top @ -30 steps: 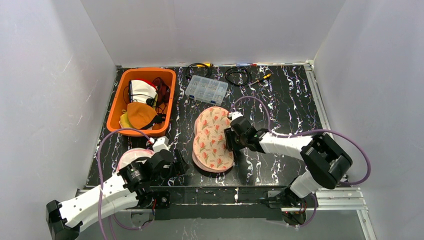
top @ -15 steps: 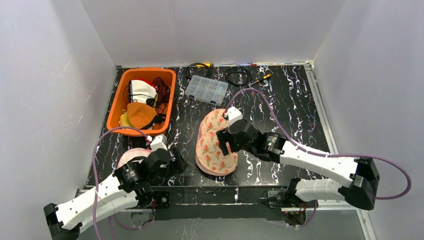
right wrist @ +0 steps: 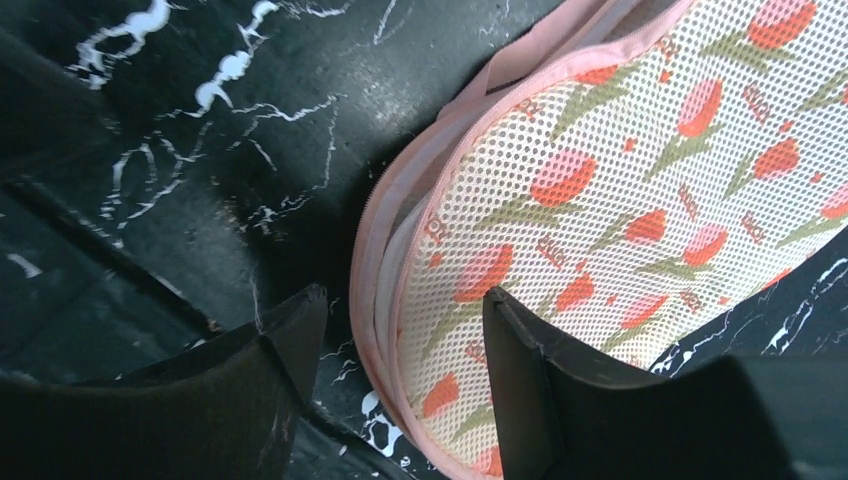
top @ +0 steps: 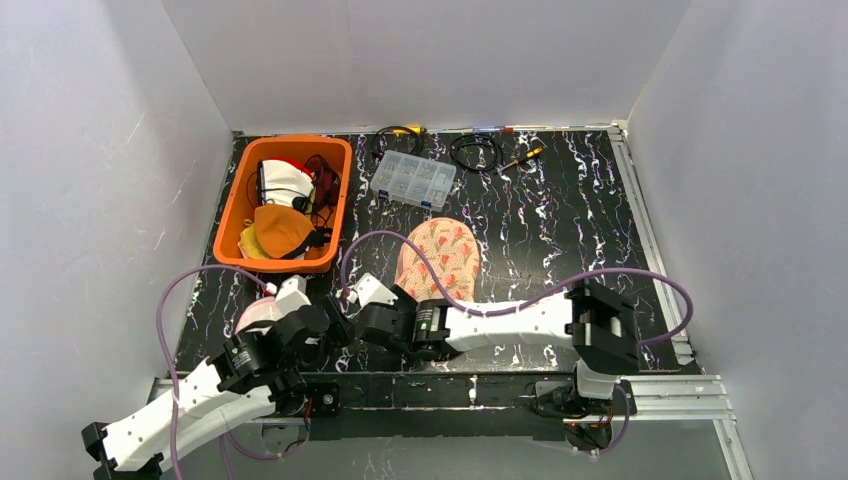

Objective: Unzip the laundry bag and remove the bra
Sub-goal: Open the laundry bag at the center of the board.

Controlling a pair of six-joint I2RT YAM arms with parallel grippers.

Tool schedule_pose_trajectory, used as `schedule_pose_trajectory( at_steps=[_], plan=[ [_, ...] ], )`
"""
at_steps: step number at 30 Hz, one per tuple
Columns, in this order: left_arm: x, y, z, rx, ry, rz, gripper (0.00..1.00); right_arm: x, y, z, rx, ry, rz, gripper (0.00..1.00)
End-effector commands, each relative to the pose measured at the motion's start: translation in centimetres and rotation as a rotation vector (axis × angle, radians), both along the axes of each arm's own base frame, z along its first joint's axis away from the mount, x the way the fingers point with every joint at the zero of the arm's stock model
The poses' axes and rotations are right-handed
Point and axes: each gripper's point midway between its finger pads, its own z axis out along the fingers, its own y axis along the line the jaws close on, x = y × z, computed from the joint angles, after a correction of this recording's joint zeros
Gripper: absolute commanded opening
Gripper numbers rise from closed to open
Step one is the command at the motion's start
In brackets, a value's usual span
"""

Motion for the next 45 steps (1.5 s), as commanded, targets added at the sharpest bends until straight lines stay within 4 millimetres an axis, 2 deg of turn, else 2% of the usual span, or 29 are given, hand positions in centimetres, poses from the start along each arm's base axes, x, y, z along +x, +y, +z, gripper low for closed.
schedule_pose_trajectory(
  at_steps=[1,5,8,11,14,15,21,28,37,41,43,44,45],
  plan=[
    [0.0,1.5,-0.5,0.027,0.002,0.067,0.76,1.5,0.3,1.7,-0.001,-0.082,-0.06,0.65],
    [-0.2,1.5,-1.0,0.032,0.017,0.065,0.76,1.7,0.2,0.3,-0.03,-0.091,-0.07,0.59],
    [-0.3,1.6,-1.2,0.037,0.022,0.064,0.76,1.9,-0.2,-0.2,-0.041,-0.098,-0.086,0.42],
    [-0.3,1.7,-1.3,0.036,0.021,0.07,0.76,1.8,-0.3,0.9,0.014,-0.1,-0.091,0.24],
    [-0.3,1.7,-1.3,0.033,0.017,0.074,0.76,1.6,-0.2,3.1,0.119,-0.099,-0.089,0.02],
    [-0.2,1.7,-1.3,0.033,0.016,0.074,0.76,1.6,-0.5,3.8,0.146,-0.102,-0.096,0.01],
    [0.0,1.3,-1.1,0.038,0.015,0.06,0.76,2.1,-3.5,8.1,0.277,-0.138,-0.175,0.01],
    [0.3,0.7,-0.8,0.036,0.006,0.038,0.75,2.4,-9.6,10.9,0.431,-0.155,-0.31,0.01],
    [1.2,-1.2,0.1,0.018,-0.026,-0.021,0.74,2.8,-17.8,9.9,0.699,-0.134,-0.548,0.01],
    [1.4,-1.6,0.2,0.036,-0.022,-0.032,0.74,2.6,-20.0,9.0,0.767,-0.105,-0.597,0.02],
    [1.5,-1.7,0.2,0.046,-0.017,-0.034,0.75,2.5,-20.7,9.0,0.778,-0.097,-0.611,0.08],
    [1.6,-1.7,0.2,0.053,-0.014,-0.037,0.74,2.5,-21.2,9.0,0.775,-0.097,-0.623,0.14],
    [1.6,-1.8,0.2,0.055,-0.011,-0.038,0.74,2.4,-21.5,9.1,0.775,-0.094,-0.631,0.25]
  ],
)
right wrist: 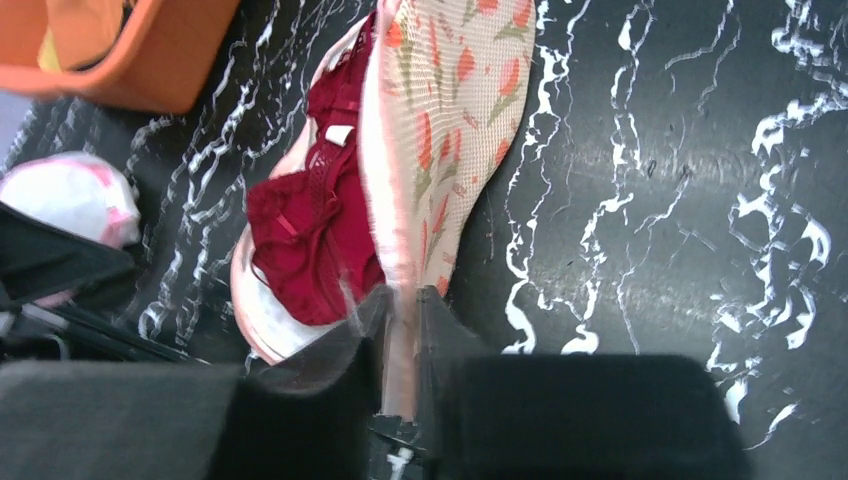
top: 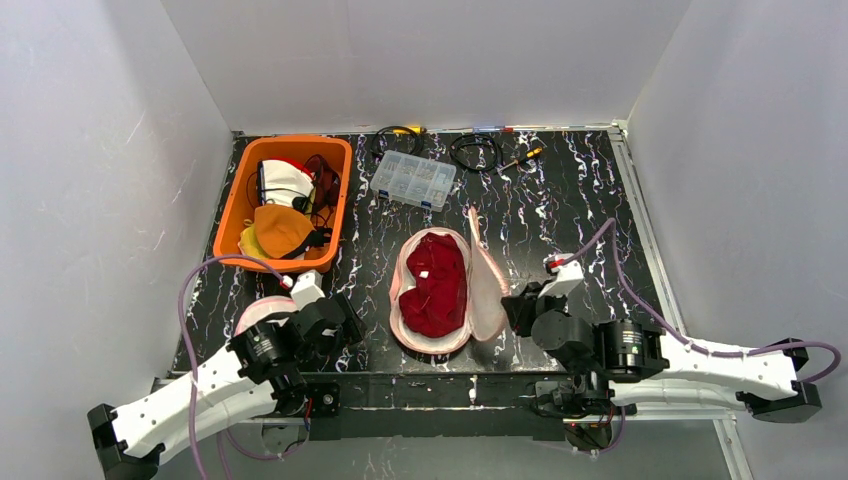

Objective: Unzip the laundry bag and remove the bra
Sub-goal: Open the laundry bag at the center of the board.

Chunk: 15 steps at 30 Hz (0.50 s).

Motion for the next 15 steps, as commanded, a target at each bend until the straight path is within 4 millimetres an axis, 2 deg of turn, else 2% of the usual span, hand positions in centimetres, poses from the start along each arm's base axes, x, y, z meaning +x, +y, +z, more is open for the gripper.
schedule_pose_trajectory(
  at_steps=[1,4,6,10,13,15],
  plan=[
    [0.6,-0.4,1.1,0.008,-0.021,-0.011,0.74,0.3,-1.9,0.5,0.048,0.014,-0.086,0.39],
    [0.7,-0.5,1.3,0.005,-0.024,-0.013,0.74,0.1,-2.3,1.4,0.04,0.019,-0.074,0.86],
    [0.7,-0.5,1.4,0.006,-0.03,-0.016,0.74,-0.1,-1.8,2.5,0.015,0.011,-0.033,0.98],
    [0.8,-0.6,1.8,0.006,-0.039,-0.026,0.74,-0.4,0.4,5.9,-0.044,-0.027,0.071,0.99],
    [0.8,-0.7,2.0,0.008,-0.039,-0.033,0.74,-0.8,3.4,7.7,-0.084,-0.044,0.161,0.99],
    [0.9,-1.0,2.2,0.006,-0.041,-0.04,0.74,-0.9,5.6,8.1,-0.11,-0.053,0.209,0.99]
  ],
)
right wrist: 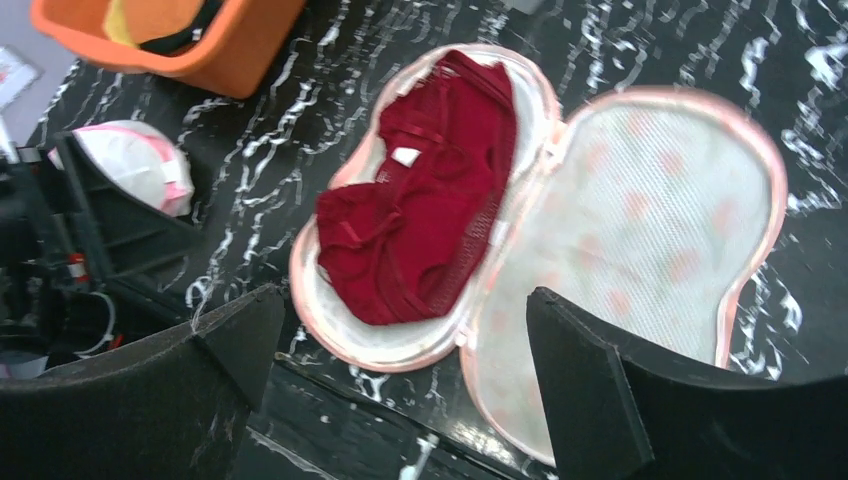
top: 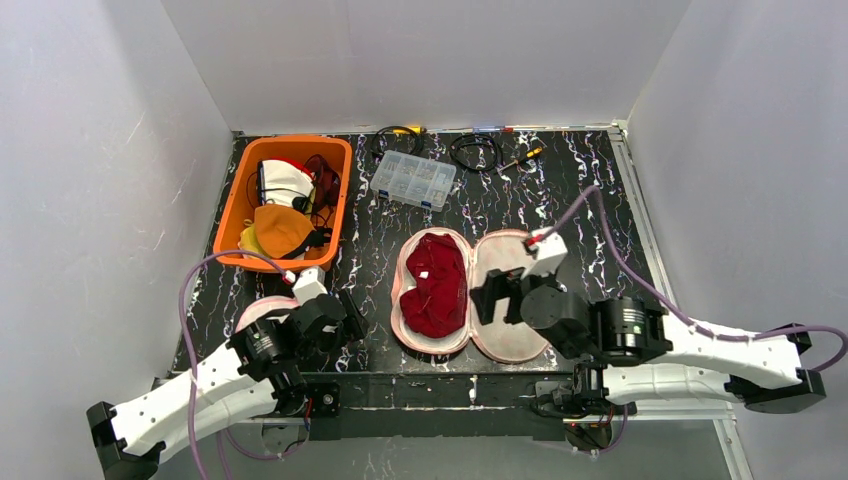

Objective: Unzip the laundry bag and remove the bra
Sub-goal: Open the laundry bag at the center of the board, then adjust the bra in the laundry bag.

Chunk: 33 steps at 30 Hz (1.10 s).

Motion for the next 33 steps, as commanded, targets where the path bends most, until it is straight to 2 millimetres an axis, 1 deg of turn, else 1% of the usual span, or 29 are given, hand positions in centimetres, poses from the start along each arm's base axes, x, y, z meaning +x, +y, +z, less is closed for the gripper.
schedule_pose_trajectory(
  at_steps=[1,2,3,6,8,10,11,12,15,19,24,26,28,31,33],
  plan=[
    [0.7,-0.6,1.5,-0.007,-0.032,-0.015,0.74,-0.5,5.1,2.0,-0.057,-0.051,0.148,0.99],
    [0.8,-0.9,1.6,-0.012,-0.034,-0.021,0.74,-0.2,5.9,1.7,-0.071,-0.064,0.15,0.98],
    [0.9,-1.3,1.8,-0.02,-0.035,-0.033,0.74,0.1,6.5,1.1,-0.093,-0.076,0.139,0.98],
    [1.6,-3.1,2.6,-0.057,-0.067,-0.083,0.73,2.1,7.4,-1.2,-0.096,-0.13,0.058,0.96],
    [2.2,-4.4,3.2,-0.076,-0.1,-0.125,0.73,3.9,7.5,-3.8,-0.052,-0.078,0.042,0.96],
    [2.8,-5.2,3.4,-0.079,-0.128,-0.148,0.73,5.9,7.1,-7.0,0.035,0.047,0.037,0.94],
    [3.2,-5.6,3.4,-0.074,-0.141,-0.157,0.73,6.6,6.7,-8.6,0.084,0.109,0.031,0.92],
    [3.4,-5.7,3.2,-0.064,-0.145,-0.158,0.73,7.0,6.5,-9.7,0.137,0.147,0.036,0.91],
    [4.1,-6.3,2.6,-0.051,-0.168,-0.175,0.72,7.0,5.2,-12.0,0.215,0.181,0.039,0.91],
    [5.3,-7.6,2.8,-0.091,-0.233,-0.208,0.72,6.3,3.3,-14.8,0.214,0.229,0.02,0.9],
    [5.8,-8.4,0.8,-0.079,-0.153,-0.233,0.72,5.8,0.8,-18.5,0.176,0.301,-0.072,0.89],
    [5.9,-8.5,0.5,-0.066,-0.135,-0.237,0.72,5.7,0.0,-19.7,0.167,0.323,-0.103,0.89],
    [6.0,-8.2,0.6,-0.05,-0.136,-0.233,0.73,5.8,-0.4,-20.5,0.161,0.337,-0.12,0.9],
    [6.1,-7.0,0.7,-0.005,-0.126,-0.198,0.74,6.1,-0.5,-21.3,0.153,0.356,-0.123,0.9],
    [6.0,-6.3,0.4,0.021,-0.104,-0.18,0.74,6.5,-0.5,-21.7,0.15,0.365,-0.123,0.91]
  ],
)
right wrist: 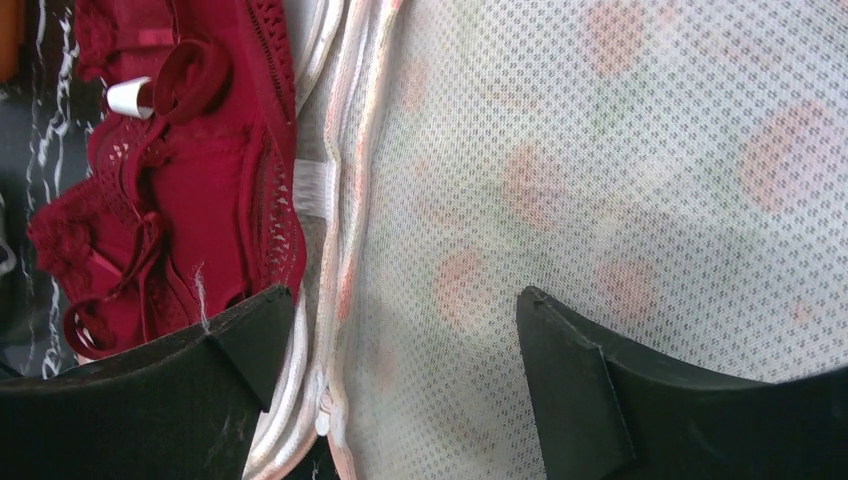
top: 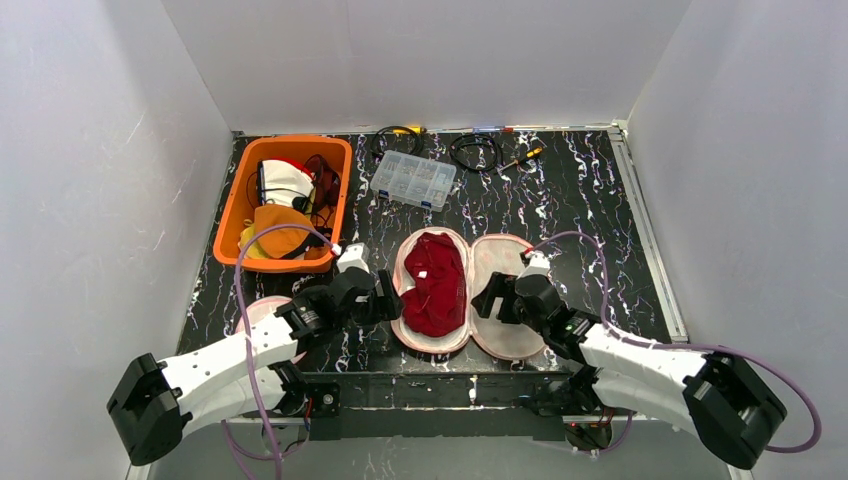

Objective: Unzip the laundry bag and remove the bra
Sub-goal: Adjust the bra in the laundry bag.

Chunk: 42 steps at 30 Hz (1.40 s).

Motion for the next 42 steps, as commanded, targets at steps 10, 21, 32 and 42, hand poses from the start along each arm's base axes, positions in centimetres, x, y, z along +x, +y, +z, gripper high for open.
schedule_pose_trajectory(
  at_steps=[10,21,32,42],
  plan=[
    [-1.9,1.8,-2.3,-0.015,0.09,0.067,0.73,2.9,1.1,-0.7,-0.007,0.042,0.039,0.89],
    [-1.5,1.2,2.2,-0.104,-0.012,0.017,0.72,2.1,-1.0,11.5,0.043,-0.279,0.092,0.95],
    [2.4,-7.1,5.2,-0.138,0.014,-0.151,0.32,1.4,3.2,9.6,0.204,-0.113,0.178,0.99],
    [4.5,-5.5,-2.4,-0.014,0.159,-0.045,0.0,1.5,5.1,7.6,0.335,-0.075,0.179,0.99]
  ],
)
